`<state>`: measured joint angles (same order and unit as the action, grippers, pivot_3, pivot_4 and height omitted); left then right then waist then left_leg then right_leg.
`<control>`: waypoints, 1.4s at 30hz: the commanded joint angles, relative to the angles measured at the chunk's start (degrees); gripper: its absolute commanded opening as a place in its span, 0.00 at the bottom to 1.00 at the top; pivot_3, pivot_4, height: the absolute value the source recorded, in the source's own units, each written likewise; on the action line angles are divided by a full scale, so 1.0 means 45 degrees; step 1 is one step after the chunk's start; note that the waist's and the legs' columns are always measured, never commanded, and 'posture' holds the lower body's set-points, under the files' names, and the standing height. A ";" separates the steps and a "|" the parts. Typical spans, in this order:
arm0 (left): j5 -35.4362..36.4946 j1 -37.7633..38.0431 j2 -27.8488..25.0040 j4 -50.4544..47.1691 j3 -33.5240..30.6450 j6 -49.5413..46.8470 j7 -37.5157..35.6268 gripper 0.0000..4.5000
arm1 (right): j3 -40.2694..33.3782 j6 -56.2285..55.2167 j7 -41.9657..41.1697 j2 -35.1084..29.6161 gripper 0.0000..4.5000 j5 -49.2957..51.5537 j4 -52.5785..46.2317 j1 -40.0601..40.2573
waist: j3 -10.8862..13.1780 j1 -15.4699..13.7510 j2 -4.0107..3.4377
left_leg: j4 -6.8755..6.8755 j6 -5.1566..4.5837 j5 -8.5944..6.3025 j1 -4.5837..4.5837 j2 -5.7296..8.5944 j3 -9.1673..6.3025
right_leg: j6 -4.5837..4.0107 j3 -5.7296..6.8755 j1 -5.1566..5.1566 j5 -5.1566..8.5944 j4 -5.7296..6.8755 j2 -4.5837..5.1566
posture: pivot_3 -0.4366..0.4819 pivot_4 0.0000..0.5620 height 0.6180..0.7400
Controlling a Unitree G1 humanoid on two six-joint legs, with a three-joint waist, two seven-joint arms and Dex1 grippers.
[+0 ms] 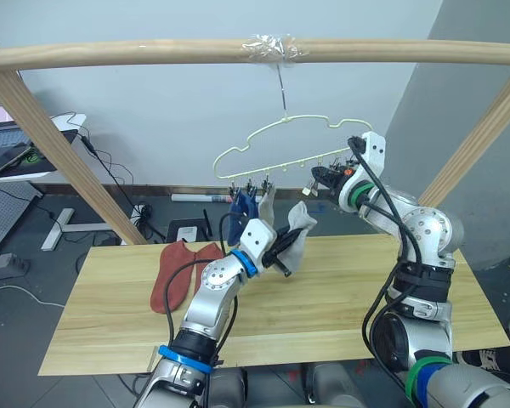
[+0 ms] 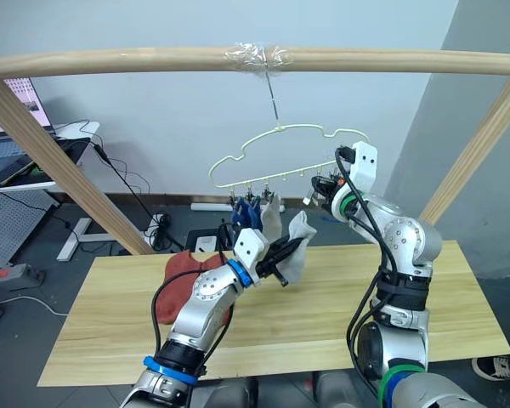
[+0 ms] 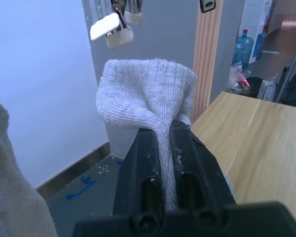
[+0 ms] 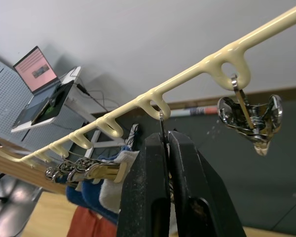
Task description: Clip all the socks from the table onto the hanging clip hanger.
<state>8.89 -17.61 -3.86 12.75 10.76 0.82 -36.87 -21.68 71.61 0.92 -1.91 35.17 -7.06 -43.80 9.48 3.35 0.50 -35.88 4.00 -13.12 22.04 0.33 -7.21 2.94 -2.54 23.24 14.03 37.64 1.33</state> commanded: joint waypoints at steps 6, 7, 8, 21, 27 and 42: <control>0.0214 -0.0448 0.0406 -0.0169 -0.0052 0.0369 0.0046 0.00 | -0.0759 0.1204 0.0725 0.0087 0.00 0.0516 -0.0322 -0.0264 | 0.0000 0.0010 0.0000 | 0.0000 0.0000 0.0000 0.0000 0.0000 0.0001 | 0.0001 0.0000 0.0000 0.0000 -0.0003 -0.0002 | 0.36 0.22 1.00; 0.0189 -0.0477 0.0416 -0.0151 -0.0050 0.0400 0.0041 0.00 | -0.0760 0.1244 0.0741 0.0102 0.00 0.0537 -0.0350 -0.0241 | 0.0000 0.0020 0.0000 | 0.0000 0.0000 0.0000 0.0001 0.0000 0.0002 | 0.0001 0.0000 0.0000 0.0000 -0.0003 -0.0002 | 0.36 0.22 1.00; 0.0186 -0.0499 0.0433 -0.0139 -0.0060 0.0398 0.0046 0.00 | -0.0749 0.1271 0.0740 0.0108 0.00 0.0547 -0.0374 -0.0221 | 0.0000 0.0028 0.0000 | 0.0001 -0.0001 0.0000 0.0001 -0.0001 0.0002 | 0.0001 0.0000 0.0000 0.0000 -0.0005 -0.0002 | 0.36 0.22 1.00; 0.0233 -0.1019 0.0587 0.0134 -0.0309 0.0609 0.0182 0.00 | -0.0452 0.1299 0.0777 0.0204 0.00 0.0512 -0.0578 0.0100 | 0.0000 0.0038 0.0000 | 0.0014 -0.0002 -0.0001 0.0005 -0.0002 0.0001 | 0.0002 0.0001 0.0000 0.0001 -0.0028 -0.0004 | 0.36 0.23 1.00; 0.0220 -0.1107 0.0678 0.0139 -0.0311 0.0623 0.0207 0.00 | -0.0384 0.1251 0.0687 0.0203 0.06 0.0540 -0.0625 0.0173 | 0.0000 0.0038 0.0000 | 0.0015 -0.0002 -0.0001 0.0021 -0.0002 -0.0001 | 0.0006 0.0003 0.0000 -0.0002 -0.0058 -0.0004 | 0.36 0.23 1.00; 0.1091 -0.1070 0.0738 -0.0063 -0.0248 -0.1117 -0.0462 0.53 | -0.1866 0.2496 0.0114 -0.0134 1.00 0.2774 -0.4391 0.1883 | 0.0006 0.0288 -0.0010 | 0.0021 -0.0020 -0.0012 0.0107 -0.0005 -0.0019 | 0.0013 0.0025 0.0029 -0.0005 -0.0123 -0.0004 | 0.34 0.21 1.00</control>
<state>12.37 -21.55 -0.94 14.00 9.58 -2.95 -38.27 -29.62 81.94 2.48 -2.20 44.49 -21.87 -35.97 9.51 4.65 0.45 -35.78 3.90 -13.17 22.54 0.31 -7.29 3.00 -2.43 23.37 14.01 37.08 1.31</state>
